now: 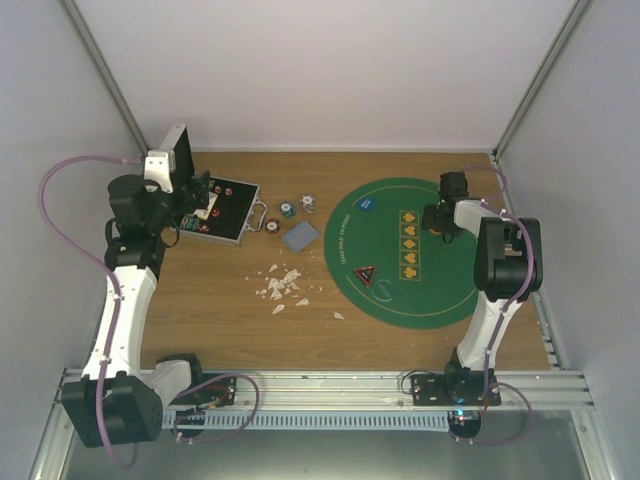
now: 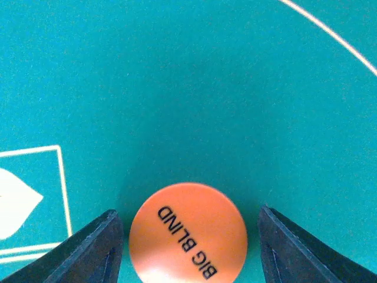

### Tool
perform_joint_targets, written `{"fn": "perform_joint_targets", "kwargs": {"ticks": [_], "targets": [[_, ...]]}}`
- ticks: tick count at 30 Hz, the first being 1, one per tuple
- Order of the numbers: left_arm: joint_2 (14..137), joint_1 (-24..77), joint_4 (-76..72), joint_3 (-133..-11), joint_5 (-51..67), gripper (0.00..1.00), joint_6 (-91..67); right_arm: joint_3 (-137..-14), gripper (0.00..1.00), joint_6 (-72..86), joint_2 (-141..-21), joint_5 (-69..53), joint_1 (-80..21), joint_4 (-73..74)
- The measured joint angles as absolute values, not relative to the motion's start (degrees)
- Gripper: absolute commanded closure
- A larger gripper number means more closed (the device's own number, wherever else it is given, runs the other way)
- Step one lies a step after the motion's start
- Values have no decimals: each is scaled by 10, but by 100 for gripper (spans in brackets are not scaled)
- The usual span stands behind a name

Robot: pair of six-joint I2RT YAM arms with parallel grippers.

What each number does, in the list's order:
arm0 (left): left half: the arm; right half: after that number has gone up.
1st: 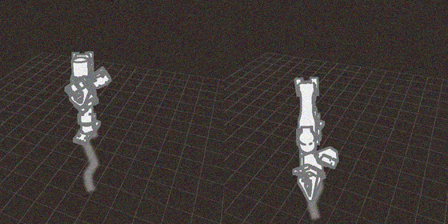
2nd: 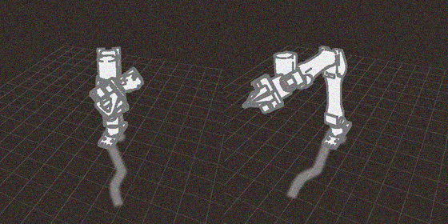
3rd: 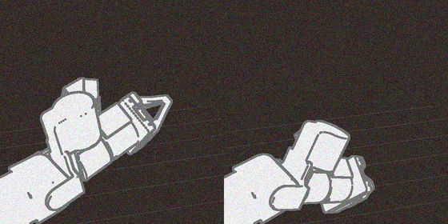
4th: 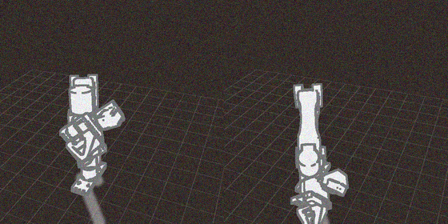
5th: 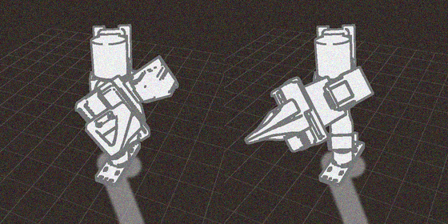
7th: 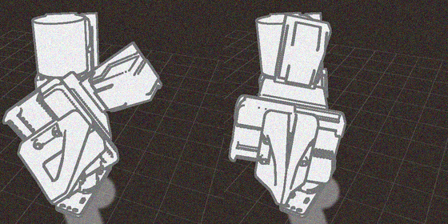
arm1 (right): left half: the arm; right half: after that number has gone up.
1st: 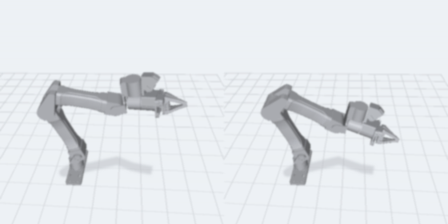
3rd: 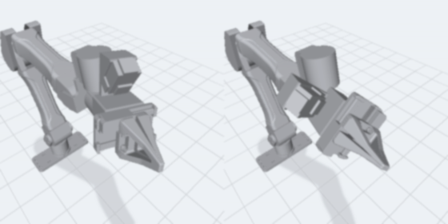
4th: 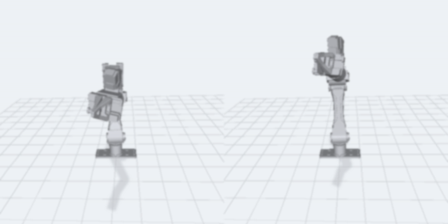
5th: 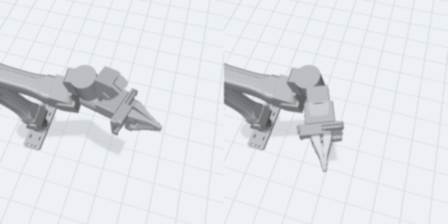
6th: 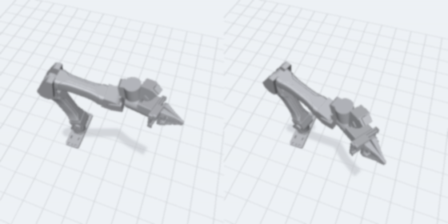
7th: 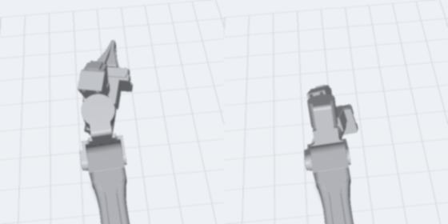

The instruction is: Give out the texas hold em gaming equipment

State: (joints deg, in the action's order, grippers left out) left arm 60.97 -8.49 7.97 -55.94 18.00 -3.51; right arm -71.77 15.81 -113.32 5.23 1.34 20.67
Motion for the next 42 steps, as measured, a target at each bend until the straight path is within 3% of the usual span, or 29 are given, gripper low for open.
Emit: {"fn": "perform_joint_targets", "kwargs": {"ticks": [3, 10, 15, 28, 42], "targets": [[611, -85, 79, -559, 180, 1, -34, -715, 26, 160, -1125, 42, 14, 220], [623, -85, 79, -557, 182, 1, -34, -692, 27, 170, -1083, 42, 5, 249], [626, -85, 79, -552, 189, 1, -34, -659, 32, 192, -1069, 44, 3, 251], [627, -85, 75, -552, 206, 1, -35, -672, 58, 224, -1092, 61, 3, 246], [627, -87, 75, -552, 207, 1, -34, -817, 61, 208, -1199, 75, 13, 250]]}}
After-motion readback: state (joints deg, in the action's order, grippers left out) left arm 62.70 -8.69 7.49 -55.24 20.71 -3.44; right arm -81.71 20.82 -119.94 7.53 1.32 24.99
